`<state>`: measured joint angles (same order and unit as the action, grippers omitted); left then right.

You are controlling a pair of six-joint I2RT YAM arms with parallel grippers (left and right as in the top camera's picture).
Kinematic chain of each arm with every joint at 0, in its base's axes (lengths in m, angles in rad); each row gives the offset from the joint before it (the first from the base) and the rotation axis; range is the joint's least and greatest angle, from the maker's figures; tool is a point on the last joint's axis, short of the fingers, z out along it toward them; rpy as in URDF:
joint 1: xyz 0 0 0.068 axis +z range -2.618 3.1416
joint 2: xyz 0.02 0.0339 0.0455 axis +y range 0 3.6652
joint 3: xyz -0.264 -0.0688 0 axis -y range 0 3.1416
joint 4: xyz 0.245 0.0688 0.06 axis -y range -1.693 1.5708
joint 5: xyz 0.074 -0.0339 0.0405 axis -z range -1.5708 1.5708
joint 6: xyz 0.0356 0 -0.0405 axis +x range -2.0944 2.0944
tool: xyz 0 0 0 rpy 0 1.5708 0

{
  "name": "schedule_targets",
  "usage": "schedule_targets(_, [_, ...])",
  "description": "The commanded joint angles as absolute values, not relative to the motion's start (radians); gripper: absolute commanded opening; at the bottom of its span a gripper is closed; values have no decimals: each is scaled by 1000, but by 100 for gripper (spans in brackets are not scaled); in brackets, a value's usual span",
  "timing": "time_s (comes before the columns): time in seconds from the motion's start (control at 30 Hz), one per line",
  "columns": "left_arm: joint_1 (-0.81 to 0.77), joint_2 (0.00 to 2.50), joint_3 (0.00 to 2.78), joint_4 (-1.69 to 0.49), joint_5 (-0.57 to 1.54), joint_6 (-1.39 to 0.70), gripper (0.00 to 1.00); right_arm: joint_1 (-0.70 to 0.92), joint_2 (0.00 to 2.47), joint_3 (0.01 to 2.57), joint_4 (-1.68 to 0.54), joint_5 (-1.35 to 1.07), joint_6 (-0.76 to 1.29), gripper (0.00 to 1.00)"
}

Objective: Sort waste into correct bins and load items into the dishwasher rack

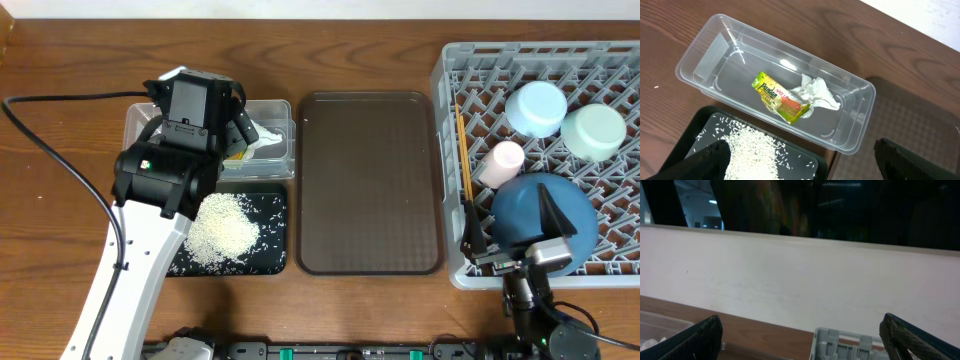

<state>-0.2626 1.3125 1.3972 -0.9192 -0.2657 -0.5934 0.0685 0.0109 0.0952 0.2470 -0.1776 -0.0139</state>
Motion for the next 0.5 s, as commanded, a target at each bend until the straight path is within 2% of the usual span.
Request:
schedule_targets(0.0, [-258,1308,1399,-923,-282,-576,95,78,6,80,255,-145,-24,99])
schedule_targets(0.27, [-258,1308,1399,-923,-282,-576,95,78,5,6,256,-127,-24,99])
schedule_targets(0.47, [-258,1308,1399,-923,-282,-576,95,80,5,5,157,-109,-24,99])
